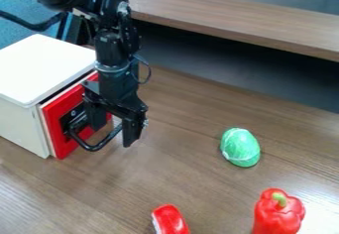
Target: Open the drawer
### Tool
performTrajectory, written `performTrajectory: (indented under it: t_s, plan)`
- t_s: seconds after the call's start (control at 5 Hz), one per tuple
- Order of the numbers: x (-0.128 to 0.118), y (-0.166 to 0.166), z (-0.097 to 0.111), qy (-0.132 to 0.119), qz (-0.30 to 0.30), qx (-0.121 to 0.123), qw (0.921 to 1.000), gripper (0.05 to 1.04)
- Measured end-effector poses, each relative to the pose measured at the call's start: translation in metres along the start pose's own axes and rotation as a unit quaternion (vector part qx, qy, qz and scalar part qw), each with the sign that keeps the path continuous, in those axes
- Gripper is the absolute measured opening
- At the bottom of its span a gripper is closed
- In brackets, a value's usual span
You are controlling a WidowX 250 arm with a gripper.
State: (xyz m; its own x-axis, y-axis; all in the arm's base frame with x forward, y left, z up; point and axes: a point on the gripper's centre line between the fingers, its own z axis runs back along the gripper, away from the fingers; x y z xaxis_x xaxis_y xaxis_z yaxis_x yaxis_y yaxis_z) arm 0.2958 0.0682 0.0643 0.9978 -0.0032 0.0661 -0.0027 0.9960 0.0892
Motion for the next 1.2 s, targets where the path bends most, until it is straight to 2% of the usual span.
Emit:
performTrajectory:
  t_s: [0.4, 0.6, 0.8, 1.0, 1.2]
  plan:
    - [-0.003, 0.002, -0.013, 0.007, 0.000, 0.002, 1.0000, 0.999]
    - [-0.005, -0.007, -0.020, 0.011, -0.005, -0.011, 0.9999, 0.999]
    - [-0.006, -0.023, -0.023, 0.006, -0.022, -0.036, 0.9991, 0.999]
    - [-0.012, -0.043, -0.029, 0.001, -0.041, -0.088, 0.9953, 0.999]
    - [-0.013, -0.060, -0.030, -0.015, -0.058, -0.124, 0.9904, 0.999]
